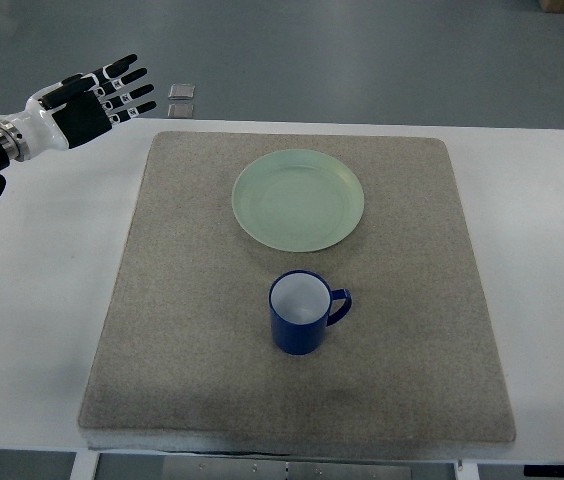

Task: Place cup left of plate with left hand
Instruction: 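Lower the raised left hand toward the mat beside the plate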

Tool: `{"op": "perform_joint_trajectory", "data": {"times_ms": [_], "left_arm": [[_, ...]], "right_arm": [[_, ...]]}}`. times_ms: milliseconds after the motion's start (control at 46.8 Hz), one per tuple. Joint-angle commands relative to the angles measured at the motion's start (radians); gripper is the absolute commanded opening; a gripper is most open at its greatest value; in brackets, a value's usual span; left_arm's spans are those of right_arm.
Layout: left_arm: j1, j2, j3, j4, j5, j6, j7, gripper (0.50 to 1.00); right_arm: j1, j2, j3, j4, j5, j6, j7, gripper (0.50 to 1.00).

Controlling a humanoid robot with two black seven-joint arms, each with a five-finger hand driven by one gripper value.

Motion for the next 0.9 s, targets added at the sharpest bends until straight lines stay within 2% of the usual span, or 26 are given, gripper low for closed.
{"op": "perform_joint_trajectory", "data": {"times_ms": [0, 192, 470, 620, 726, 876], "left_arm": [[-0.001, 0.0, 0.001, 0.003, 0.0, -0.003, 0.0, 0.999], [-0.004, -0.002, 0.001, 0.014, -0.014, -0.006, -0.024, 1.0], [0.006, 0.009, 0.018, 0.02, -0.021, -0.011, -0.095, 1.0], [-0.005, 0.018, 0.1, 0.018, 0.017, -0.022, -0.109, 0.999], [-0.001, 0.056, 0.101, 0.003, 0.118, -0.042, -0.181, 0.999], [0.044, 0.119, 0.097, -0.074, 0.284, -0.042, -0.357, 0.999]], "right_arm": [[0.0, 0.0, 0.0, 0.0, 0.0, 0.0, 0.0, 0.932], [0.0, 0.0, 0.0, 0.0, 0.0, 0.0, 0.0, 0.932], [0.001, 0.0, 0.0, 0.0, 0.0, 0.0, 0.0, 0.932], [0.0, 0.0, 0.0, 0.0, 0.0, 0.0, 0.0, 0.932], [0.0, 0.0, 0.0, 0.0, 0.0, 0.0, 0.0, 0.932], [0.0, 0.0, 0.0, 0.0, 0.0, 0.0, 0.0, 0.932]]}}
